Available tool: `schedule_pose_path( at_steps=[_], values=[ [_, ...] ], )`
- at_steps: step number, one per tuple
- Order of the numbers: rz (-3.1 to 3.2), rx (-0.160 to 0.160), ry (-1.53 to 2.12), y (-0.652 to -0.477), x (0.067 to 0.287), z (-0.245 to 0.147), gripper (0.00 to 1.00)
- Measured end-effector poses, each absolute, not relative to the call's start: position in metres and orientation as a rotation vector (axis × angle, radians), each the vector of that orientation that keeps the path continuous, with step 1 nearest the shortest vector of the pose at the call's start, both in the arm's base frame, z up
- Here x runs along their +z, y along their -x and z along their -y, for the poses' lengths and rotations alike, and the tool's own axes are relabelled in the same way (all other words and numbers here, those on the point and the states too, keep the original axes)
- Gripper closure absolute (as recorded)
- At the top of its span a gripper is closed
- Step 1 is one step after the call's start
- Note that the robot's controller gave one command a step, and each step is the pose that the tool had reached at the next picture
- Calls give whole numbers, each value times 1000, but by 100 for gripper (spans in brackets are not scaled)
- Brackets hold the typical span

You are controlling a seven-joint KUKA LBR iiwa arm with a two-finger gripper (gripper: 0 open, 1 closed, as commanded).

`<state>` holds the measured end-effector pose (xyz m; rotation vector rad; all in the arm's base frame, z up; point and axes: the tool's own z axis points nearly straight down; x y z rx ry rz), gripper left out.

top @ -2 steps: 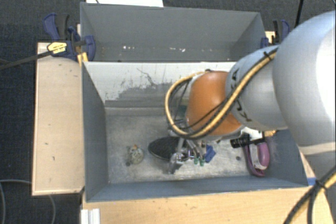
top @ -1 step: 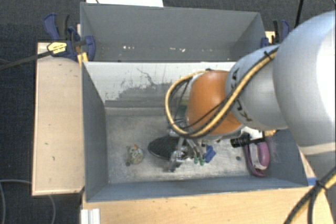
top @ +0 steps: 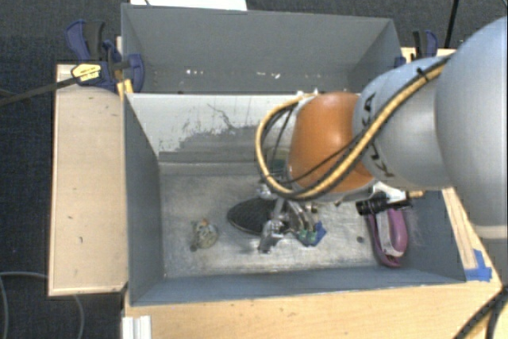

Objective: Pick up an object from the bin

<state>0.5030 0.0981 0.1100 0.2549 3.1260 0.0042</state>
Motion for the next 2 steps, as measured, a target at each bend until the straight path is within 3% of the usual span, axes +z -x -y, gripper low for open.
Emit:
schedule_pose_path(
  at_steps=[1,2],
  values=[
    [-3126,4,-258,-503,120,-98,100],
    [-3126,4,-258,-504,150,-98,100]
  ],
)
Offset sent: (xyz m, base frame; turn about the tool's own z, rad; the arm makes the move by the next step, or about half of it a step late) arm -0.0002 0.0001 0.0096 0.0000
